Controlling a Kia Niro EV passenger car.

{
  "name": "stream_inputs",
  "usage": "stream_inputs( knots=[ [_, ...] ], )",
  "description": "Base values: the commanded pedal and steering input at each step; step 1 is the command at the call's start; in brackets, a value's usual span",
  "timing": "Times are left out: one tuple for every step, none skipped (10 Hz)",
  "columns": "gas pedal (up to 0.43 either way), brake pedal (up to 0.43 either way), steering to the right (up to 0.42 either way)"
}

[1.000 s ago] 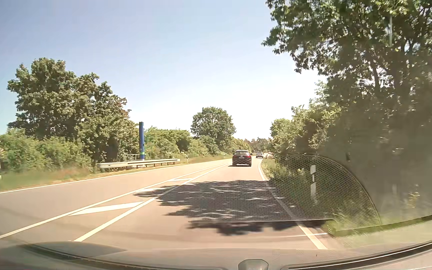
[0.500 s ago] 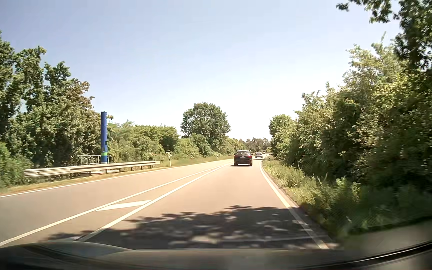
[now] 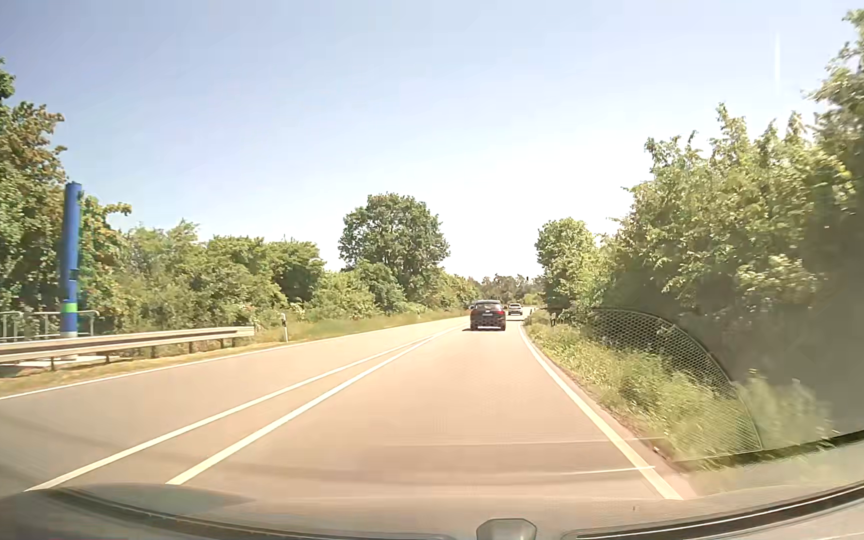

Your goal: Follow the waypoints while adhering to traffic rules and regulations

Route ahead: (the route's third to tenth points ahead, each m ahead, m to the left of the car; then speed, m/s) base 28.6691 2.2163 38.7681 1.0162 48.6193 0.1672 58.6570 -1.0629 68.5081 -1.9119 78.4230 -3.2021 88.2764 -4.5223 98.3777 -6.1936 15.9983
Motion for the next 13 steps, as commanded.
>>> stream_inputs(
  knots=[
    [0.028, 0.03, 0.012],
    [0.028, 0.03, 0.011],
    [0.028, 0.03, 0.012],
    [0.028, 0.03, 0.012],
    [0.028, 0.03, 0.012],
    [0.028, 0.03, 0.012],
    [0.028, 0.03, 0.012],
    [0.028, 0.03, 0.012],
    [0.028, 0.03, 0.012],
    [0.028, 0.03, 0.012],
    [0.028, 0.03, 0.012],
    [0.028, 0.03, 0.012],
    [0.028, 0.03, 0.012]
  ],
)
